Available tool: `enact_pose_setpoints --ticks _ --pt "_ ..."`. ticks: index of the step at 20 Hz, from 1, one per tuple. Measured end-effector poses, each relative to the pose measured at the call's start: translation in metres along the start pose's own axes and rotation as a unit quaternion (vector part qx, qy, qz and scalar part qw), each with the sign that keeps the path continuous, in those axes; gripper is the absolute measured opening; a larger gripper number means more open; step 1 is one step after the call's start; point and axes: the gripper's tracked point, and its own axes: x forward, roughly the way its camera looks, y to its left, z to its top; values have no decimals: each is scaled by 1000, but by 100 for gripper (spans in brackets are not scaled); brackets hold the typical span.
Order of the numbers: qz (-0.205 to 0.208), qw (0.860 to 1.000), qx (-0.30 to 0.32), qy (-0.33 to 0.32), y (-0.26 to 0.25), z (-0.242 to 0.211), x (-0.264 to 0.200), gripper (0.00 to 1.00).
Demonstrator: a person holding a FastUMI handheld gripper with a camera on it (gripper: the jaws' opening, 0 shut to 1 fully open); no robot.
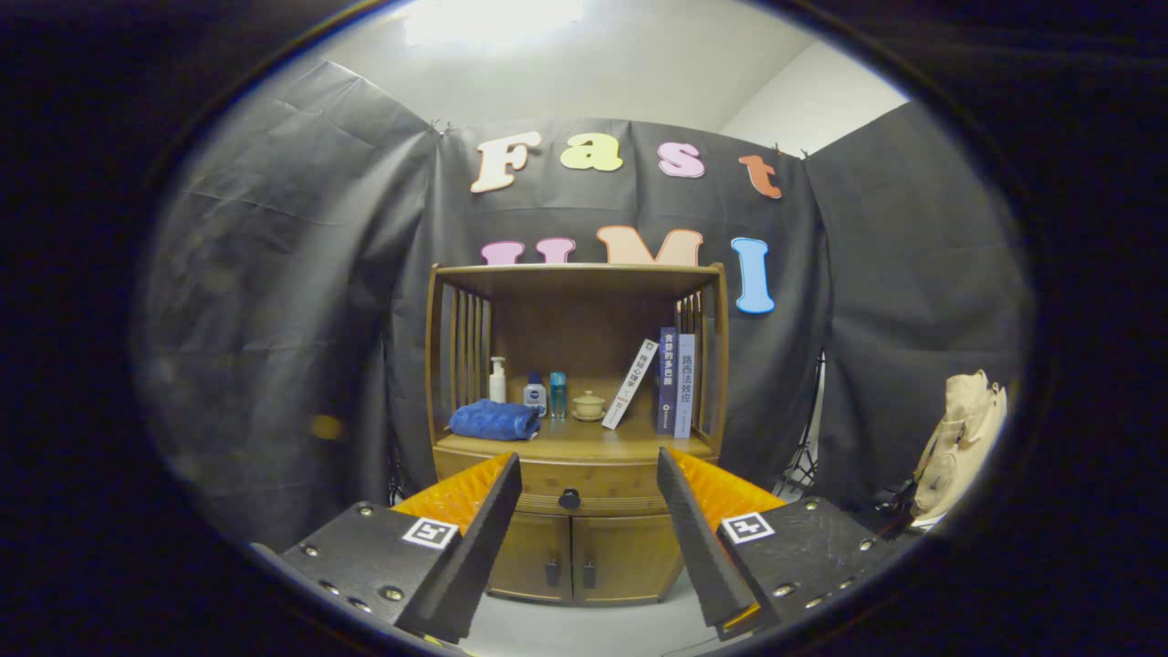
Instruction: Pull open the drawer, take out the items inside it, and place them on the countertop above the cabinet.
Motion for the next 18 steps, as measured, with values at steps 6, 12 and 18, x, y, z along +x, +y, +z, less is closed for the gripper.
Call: enact_pose_setpoints --ticks 6,12,18 --pt "4 1000 -1 -4 4 2 1 90" --pt "4 1000 -3 -9 6 5 0 90" --pt "4 1000 -3 -10 6 5 3 90"
